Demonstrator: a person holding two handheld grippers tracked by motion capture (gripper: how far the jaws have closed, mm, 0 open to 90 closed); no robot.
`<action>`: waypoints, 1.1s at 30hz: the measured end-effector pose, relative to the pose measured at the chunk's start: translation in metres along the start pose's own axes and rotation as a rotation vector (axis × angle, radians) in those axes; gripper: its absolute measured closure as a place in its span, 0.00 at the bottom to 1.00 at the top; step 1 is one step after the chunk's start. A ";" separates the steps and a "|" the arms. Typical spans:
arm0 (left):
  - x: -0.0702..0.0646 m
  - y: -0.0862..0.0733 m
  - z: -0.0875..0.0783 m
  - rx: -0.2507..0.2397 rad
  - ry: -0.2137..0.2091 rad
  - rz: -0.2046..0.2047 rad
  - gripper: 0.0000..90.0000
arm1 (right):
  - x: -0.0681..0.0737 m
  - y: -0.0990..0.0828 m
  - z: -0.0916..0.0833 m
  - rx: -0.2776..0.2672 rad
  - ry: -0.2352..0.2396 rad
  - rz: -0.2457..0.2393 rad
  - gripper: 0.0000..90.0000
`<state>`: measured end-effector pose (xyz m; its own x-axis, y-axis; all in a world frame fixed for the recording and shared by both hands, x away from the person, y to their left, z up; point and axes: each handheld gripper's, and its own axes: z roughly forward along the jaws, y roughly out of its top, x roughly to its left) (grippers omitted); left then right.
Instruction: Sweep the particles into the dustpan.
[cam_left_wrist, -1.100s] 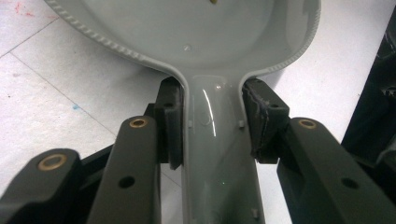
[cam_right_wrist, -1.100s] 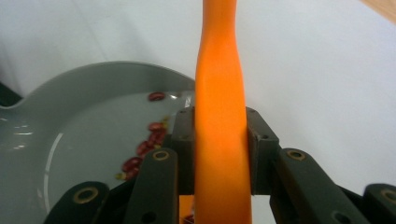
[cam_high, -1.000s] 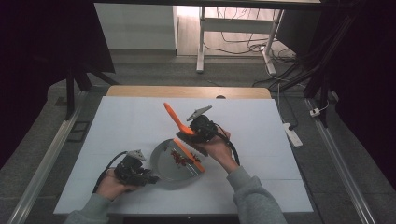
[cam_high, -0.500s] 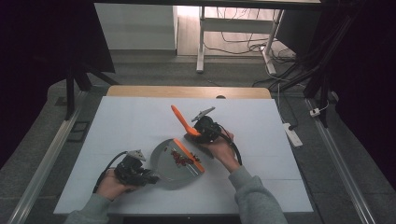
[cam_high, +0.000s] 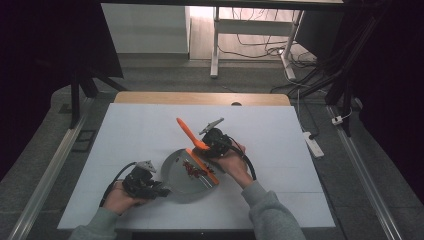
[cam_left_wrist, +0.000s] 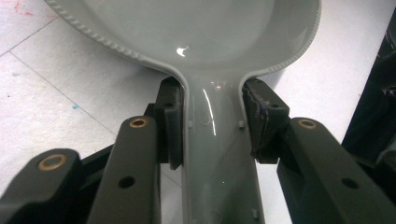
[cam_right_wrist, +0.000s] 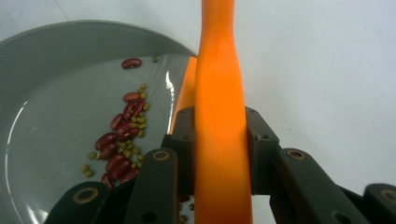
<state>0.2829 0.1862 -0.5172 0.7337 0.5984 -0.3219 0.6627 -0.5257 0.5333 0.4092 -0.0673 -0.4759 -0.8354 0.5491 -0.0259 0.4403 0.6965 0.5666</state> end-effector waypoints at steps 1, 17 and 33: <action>0.000 0.000 0.000 0.000 0.000 0.000 0.68 | 0.001 0.000 0.000 0.000 -0.002 0.000 0.78; 0.000 0.000 0.000 0.002 0.001 0.000 0.68 | 0.023 0.003 -0.003 -0.077 0.147 0.018 0.78; 0.000 0.000 0.000 0.000 0.001 0.000 0.68 | 0.006 -0.002 -0.025 -0.134 0.036 0.038 0.78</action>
<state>0.2827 0.1862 -0.5171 0.7339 0.5985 -0.3211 0.6624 -0.5258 0.5337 0.3952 -0.0772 -0.4568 -0.8312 0.5553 0.0264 0.4262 0.6059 0.6717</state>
